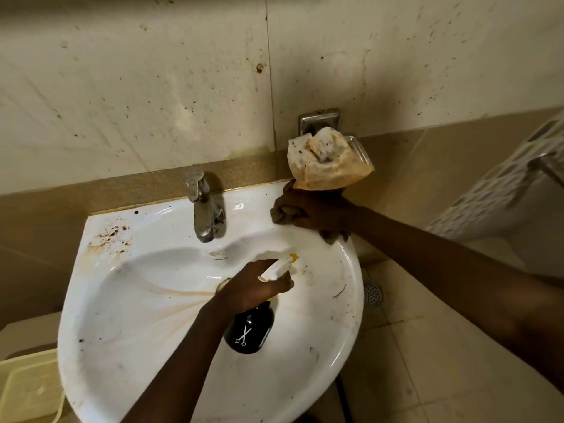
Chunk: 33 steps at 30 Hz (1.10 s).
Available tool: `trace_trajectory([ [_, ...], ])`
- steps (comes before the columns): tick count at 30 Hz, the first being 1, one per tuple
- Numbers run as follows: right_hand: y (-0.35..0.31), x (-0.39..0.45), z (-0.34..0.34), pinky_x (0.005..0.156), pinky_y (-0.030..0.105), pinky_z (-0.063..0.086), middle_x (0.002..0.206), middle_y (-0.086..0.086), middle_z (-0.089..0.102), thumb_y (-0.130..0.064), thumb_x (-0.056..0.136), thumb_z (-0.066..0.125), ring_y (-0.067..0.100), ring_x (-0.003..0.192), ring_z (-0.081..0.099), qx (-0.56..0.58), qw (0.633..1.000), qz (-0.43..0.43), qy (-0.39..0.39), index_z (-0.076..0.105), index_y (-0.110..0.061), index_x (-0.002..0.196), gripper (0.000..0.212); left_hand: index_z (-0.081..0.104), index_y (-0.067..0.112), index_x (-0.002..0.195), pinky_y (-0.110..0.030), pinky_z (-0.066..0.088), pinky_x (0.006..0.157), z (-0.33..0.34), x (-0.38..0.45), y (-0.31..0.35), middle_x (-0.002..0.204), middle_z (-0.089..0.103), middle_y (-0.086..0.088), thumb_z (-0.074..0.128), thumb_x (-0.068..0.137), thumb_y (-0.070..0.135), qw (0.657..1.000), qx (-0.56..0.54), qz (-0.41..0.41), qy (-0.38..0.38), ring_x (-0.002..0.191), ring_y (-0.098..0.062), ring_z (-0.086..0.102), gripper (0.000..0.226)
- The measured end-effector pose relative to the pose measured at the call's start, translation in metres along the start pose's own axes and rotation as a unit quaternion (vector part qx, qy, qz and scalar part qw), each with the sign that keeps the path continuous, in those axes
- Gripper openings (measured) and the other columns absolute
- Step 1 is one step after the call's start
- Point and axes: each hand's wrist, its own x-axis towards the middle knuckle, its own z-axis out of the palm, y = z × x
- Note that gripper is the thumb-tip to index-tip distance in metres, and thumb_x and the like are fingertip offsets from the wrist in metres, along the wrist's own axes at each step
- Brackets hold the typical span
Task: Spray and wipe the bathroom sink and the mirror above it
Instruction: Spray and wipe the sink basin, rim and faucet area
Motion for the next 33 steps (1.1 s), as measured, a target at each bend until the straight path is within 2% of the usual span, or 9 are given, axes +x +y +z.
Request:
trace_trajectory([
  [4, -0.005, -0.022, 0.003, 0.086, 0.045, 0.048, 0.116, 0.007, 0.055, -0.030, 0.087, 0.056, 0.026, 0.105, 0.052, -0.048, 0.998, -0.011, 0.039, 0.056, -0.019, 0.123, 0.037, 0.067, 0.011, 0.083, -0.011, 0.045, 0.058, -0.002, -0.008, 0.002, 0.068, 0.066, 0.003, 0.063, 0.085, 0.016, 1.000, 0.007, -0.009, 0.018, 0.059, -0.002, 0.065, 0.007],
  [8, -0.019, -0.063, 0.021, 0.071, 0.039, 0.046, 0.100, 0.000, 0.061, -0.031, 0.073, 0.066, 0.025, 0.089, 0.056, -0.188, 0.978, -0.062, 0.060, 0.063, -0.028, 0.097, 0.024, 0.065, 0.006, 0.082, -0.025, 0.049, 0.075, -0.006, -0.014, 0.002, 0.072, 0.071, 0.003, 0.063, 0.078, 0.024, 1.000, 0.015, -0.010, 0.014, 0.072, -0.006, 0.070, 0.018],
  [11, -0.022, -0.048, 0.025, 0.067, 0.040, 0.046, 0.104, 0.002, 0.059, -0.024, 0.079, 0.063, 0.026, 0.088, 0.055, -0.247, 0.961, -0.083, 0.093, 0.059, -0.028, 0.104, 0.026, 0.064, 0.010, 0.078, -0.030, 0.051, 0.083, -0.006, -0.018, 0.000, 0.073, 0.070, 0.004, 0.064, 0.076, 0.027, 1.000, 0.010, -0.006, 0.008, 0.079, -0.010, 0.072, 0.017],
  [14, -0.025, -0.013, 0.030, 0.067, 0.040, 0.042, 0.109, 0.004, 0.054, -0.019, 0.093, 0.047, 0.026, 0.090, 0.050, -0.309, 0.929, -0.174, 0.104, 0.051, -0.024, 0.113, 0.021, 0.068, 0.017, 0.077, -0.035, 0.052, 0.086, -0.002, -0.019, -0.002, 0.077, 0.072, 0.003, 0.064, 0.067, 0.037, 1.000, 0.017, -0.006, 0.009, 0.084, -0.016, 0.073, 0.022],
  [17, -0.026, -0.011, 0.026, 0.062, 0.037, 0.041, 0.098, 0.002, 0.056, -0.006, 0.086, 0.051, 0.024, 0.081, 0.052, -0.352, 0.898, -0.249, 0.093, 0.054, -0.025, 0.095, 0.021, 0.067, 0.019, 0.073, -0.034, 0.053, 0.077, 0.006, -0.020, -0.002, 0.069, 0.071, 0.002, 0.058, 0.059, 0.044, 0.999, 0.037, -0.005, 0.027, 0.072, -0.015, 0.072, 0.030],
  [21, -0.015, -0.049, 0.012, 0.067, 0.037, 0.046, 0.098, 0.002, 0.061, -0.024, 0.073, 0.068, 0.026, 0.087, 0.058, -0.227, 0.961, -0.127, 0.090, 0.062, -0.026, 0.097, 0.025, 0.067, 0.024, 0.075, -0.018, 0.046, 0.062, 0.006, -0.024, -0.002, 0.066, 0.068, 0.004, 0.068, 0.067, 0.033, 0.999, 0.003, -0.043, 0.011, 0.061, -0.010, 0.065, 0.012],
  [24, -0.014, -0.049, 0.013, 0.070, 0.042, 0.049, 0.099, 0.006, 0.061, -0.025, 0.073, 0.070, 0.029, 0.088, 0.057, -0.219, 0.970, -0.060, 0.089, 0.062, -0.021, 0.103, 0.031, 0.070, 0.029, 0.086, -0.017, 0.049, 0.073, 0.008, -0.028, 0.006, 0.077, 0.073, 0.008, 0.069, 0.077, 0.036, 0.998, 0.047, -0.028, -0.013, 0.078, -0.007, 0.069, 0.011],
  [27, -0.017, -0.043, 0.010, 0.068, 0.042, 0.048, 0.100, 0.006, 0.060, -0.025, 0.073, 0.069, 0.029, 0.087, 0.057, -0.203, 0.975, -0.036, 0.082, 0.062, -0.020, 0.101, 0.029, 0.069, 0.025, 0.098, -0.007, 0.046, 0.061, 0.014, -0.028, 0.015, 0.069, 0.069, 0.007, 0.069, 0.082, 0.027, 0.999, 0.042, -0.034, -0.010, 0.062, 0.000, 0.065, 0.016],
  [33, -0.020, -0.046, 0.013, 0.069, 0.038, 0.045, 0.098, 0.006, 0.060, -0.025, 0.072, 0.067, 0.028, 0.087, 0.057, -0.219, 0.970, -0.015, 0.102, 0.064, -0.019, 0.101, 0.030, 0.069, 0.031, 0.094, -0.027, 0.048, 0.080, 0.018, -0.027, 0.022, 0.092, 0.073, 0.006, 0.069, 0.076, 0.041, 0.995, 0.090, -0.014, -0.030, 0.086, -0.010, 0.066, 0.021],
])
